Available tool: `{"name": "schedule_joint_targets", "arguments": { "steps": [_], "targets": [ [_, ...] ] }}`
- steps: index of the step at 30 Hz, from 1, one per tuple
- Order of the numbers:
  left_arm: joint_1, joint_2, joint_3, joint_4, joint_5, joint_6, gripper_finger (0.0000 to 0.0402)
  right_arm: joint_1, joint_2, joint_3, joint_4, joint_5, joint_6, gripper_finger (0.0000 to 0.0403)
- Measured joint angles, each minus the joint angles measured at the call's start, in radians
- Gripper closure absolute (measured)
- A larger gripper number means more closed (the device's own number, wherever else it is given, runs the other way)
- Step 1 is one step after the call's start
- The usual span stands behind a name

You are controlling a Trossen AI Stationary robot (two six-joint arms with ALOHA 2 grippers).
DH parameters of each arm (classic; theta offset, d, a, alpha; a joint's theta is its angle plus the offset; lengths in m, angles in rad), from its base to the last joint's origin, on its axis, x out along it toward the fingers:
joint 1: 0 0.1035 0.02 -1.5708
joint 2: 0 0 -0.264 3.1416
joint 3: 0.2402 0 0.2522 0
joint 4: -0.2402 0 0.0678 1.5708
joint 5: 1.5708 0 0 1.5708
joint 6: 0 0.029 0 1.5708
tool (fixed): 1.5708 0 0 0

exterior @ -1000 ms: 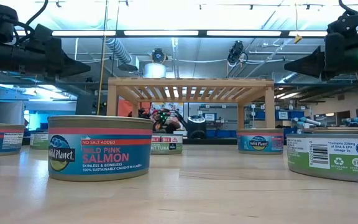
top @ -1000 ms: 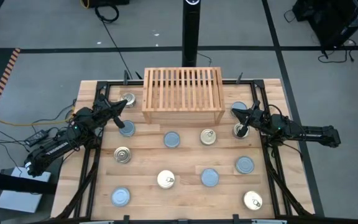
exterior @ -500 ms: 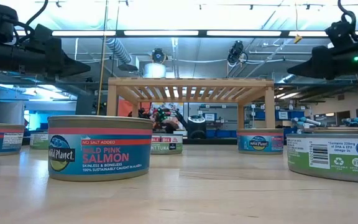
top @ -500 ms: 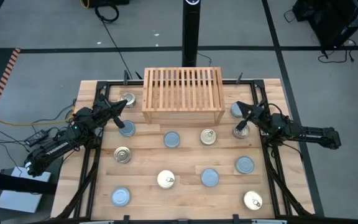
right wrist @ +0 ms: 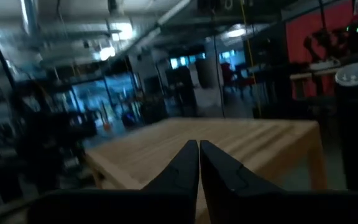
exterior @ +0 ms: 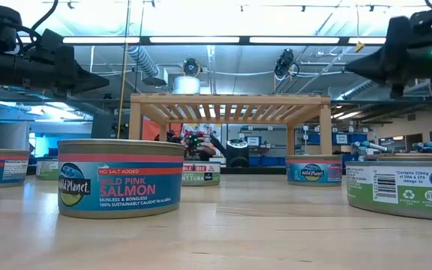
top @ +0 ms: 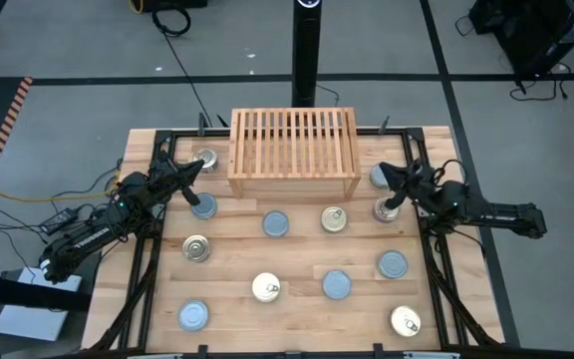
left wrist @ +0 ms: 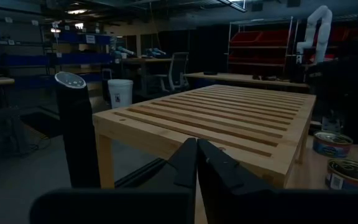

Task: Stack canned seafood by type on shelf
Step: Put the blue-pink tuna can on the shelf

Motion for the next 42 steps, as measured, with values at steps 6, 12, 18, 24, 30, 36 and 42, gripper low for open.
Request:
{"name": "schedule_joint_targets", "arguments": {
  "steps": [6,12,18,24,30,36,42],
  "targets": [
    [0.000,0.000,0.000,0.000,0.000,0.000,0.0383,-0.002,0.002,0.000,0.009,-0.009,0.048,0.0374],
    [0.000,0.000,0.000,0.000,0.000,0.000,0.0383,-0.002,0.039,0.000,0.009,-0.170,-0.062,0.0395],
    [0.000,0.000,0.000,0.000,0.000,0.000,0.0383,-0.002,0.122,0.000,0.009,-0.234,-0.172,0.0398],
    [0.000,0.000,0.000,0.000,0.000,0.000,0.0383,-0.002,0.193,0.000,0.058,-0.308,-0.192,0.0398],
    [0.000,0.000,0.000,0.000,0.000,0.000,0.0383,-0.001,0.243,0.023,0.060,-0.316,-0.203,0.0397],
    [0.000,0.000,0.000,0.000,0.000,0.000,0.0383,0.048,0.314,0.074,0.061,-0.316,-0.264,0.0397],
    [0.000,0.000,0.000,0.000,0.000,0.000,0.0383,0.140,0.404,0.146,0.041,-0.306,-0.324,0.0396]
  ]
}}
